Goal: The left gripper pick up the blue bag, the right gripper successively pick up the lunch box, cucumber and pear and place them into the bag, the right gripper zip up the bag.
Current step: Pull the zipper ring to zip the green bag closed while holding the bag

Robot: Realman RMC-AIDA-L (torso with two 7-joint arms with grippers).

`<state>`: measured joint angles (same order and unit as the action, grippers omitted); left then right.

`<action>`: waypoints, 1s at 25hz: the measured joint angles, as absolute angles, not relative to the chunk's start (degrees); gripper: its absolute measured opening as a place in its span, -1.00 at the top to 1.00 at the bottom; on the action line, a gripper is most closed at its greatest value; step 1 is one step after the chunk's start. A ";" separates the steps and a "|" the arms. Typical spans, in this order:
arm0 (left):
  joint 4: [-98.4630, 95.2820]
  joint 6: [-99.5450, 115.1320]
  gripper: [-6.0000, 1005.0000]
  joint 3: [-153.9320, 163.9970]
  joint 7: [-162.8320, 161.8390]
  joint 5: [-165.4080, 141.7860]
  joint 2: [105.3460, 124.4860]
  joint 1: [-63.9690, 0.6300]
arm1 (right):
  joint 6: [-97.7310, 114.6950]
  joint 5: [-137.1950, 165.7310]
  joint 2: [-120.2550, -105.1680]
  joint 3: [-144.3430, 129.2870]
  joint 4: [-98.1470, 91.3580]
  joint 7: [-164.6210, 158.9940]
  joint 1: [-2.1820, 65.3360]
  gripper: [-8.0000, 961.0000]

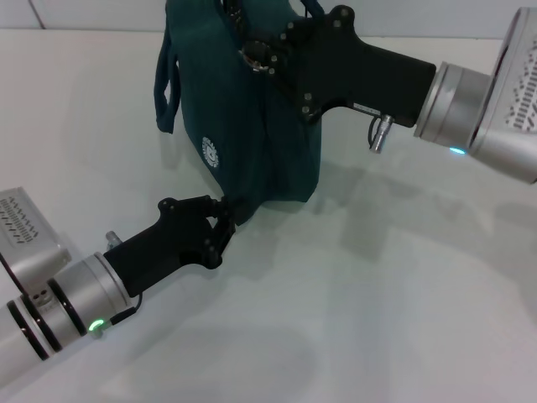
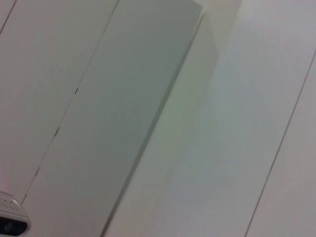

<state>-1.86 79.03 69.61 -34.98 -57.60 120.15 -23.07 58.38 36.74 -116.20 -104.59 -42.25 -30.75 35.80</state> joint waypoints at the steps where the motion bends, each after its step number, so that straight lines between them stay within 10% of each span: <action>1: -1.88 79.04 0.87 69.61 -34.98 -57.59 120.12 -23.01 | 58.40 35.28 -116.19 -105.38 -42.18 -28.98 35.66 0.91; 25: -1.81 83.88 0.84 69.06 -34.20 -53.80 120.55 -22.44 | 60.84 26.01 -116.19 -108.48 -39.90 -17.01 34.52 0.92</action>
